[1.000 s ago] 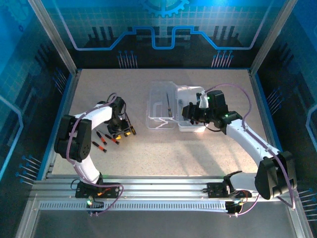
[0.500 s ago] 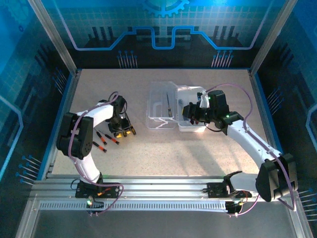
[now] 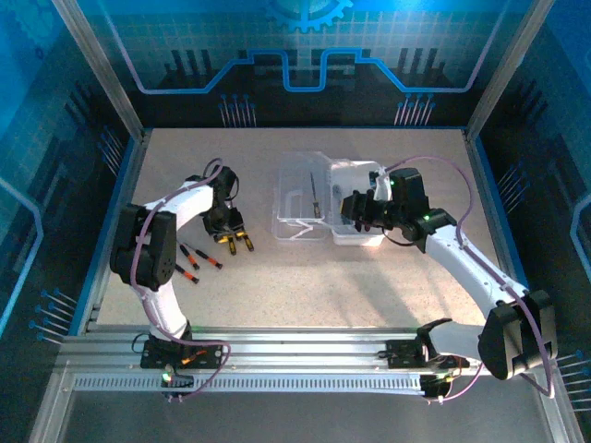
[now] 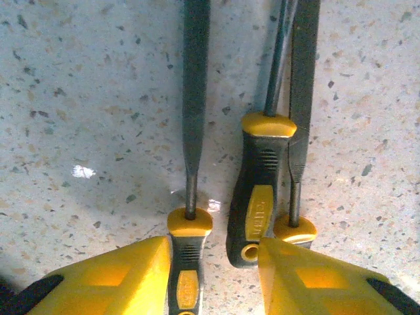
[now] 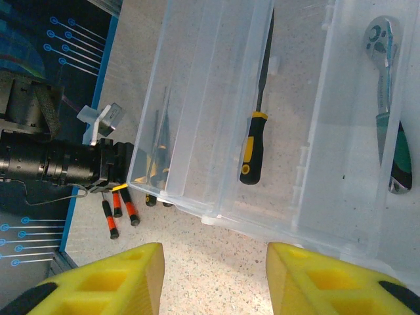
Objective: Pack the tool kit
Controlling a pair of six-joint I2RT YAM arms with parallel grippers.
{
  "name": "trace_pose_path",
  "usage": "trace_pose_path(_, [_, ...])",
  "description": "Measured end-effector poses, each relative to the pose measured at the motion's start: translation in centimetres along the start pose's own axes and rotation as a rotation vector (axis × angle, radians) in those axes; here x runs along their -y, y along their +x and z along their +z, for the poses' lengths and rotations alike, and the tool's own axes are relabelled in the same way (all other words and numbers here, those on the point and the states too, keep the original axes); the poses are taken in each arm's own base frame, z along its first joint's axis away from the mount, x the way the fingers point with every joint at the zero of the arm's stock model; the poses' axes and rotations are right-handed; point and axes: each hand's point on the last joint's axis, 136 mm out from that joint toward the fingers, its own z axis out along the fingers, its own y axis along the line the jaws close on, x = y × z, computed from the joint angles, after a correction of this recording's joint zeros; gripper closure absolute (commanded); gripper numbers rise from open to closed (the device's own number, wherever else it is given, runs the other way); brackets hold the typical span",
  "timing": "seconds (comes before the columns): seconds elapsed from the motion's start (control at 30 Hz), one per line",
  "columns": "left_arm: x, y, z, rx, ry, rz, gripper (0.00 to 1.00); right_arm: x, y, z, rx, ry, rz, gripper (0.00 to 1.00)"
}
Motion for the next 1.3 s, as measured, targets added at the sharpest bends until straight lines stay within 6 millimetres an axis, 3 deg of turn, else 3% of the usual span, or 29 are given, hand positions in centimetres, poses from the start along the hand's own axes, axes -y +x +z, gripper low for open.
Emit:
trace_pose_path(0.4, [-1.0,-0.2,0.0,0.006,-0.036,-0.008,0.66,0.0,0.0,0.0,-0.001,0.0,0.001,0.55])
trace_pose_path(0.6, [-1.4,-0.2,1.1,-0.017,-0.051,-0.016,0.69,0.0,0.0,-0.1,0.001,0.0,0.001,0.55])
trace_pose_path(1.03, [-1.8,-0.3,1.3,-0.031,-0.063,-0.025,0.86,0.0,-0.1,-0.1,0.003,-0.001,0.0,0.55])
trace_pose_path(1.2, [-1.5,-0.5,0.7,-0.013,-0.05,-0.024,0.86,-0.1,0.0,-0.1,0.0,-0.004,0.0,0.54])
trace_pose_path(1.3, [-1.2,-0.8,-1.0,0.025,-0.025,-0.022,0.86,-0.2,0.0,-0.1,-0.002,-0.009,-0.001,0.53])
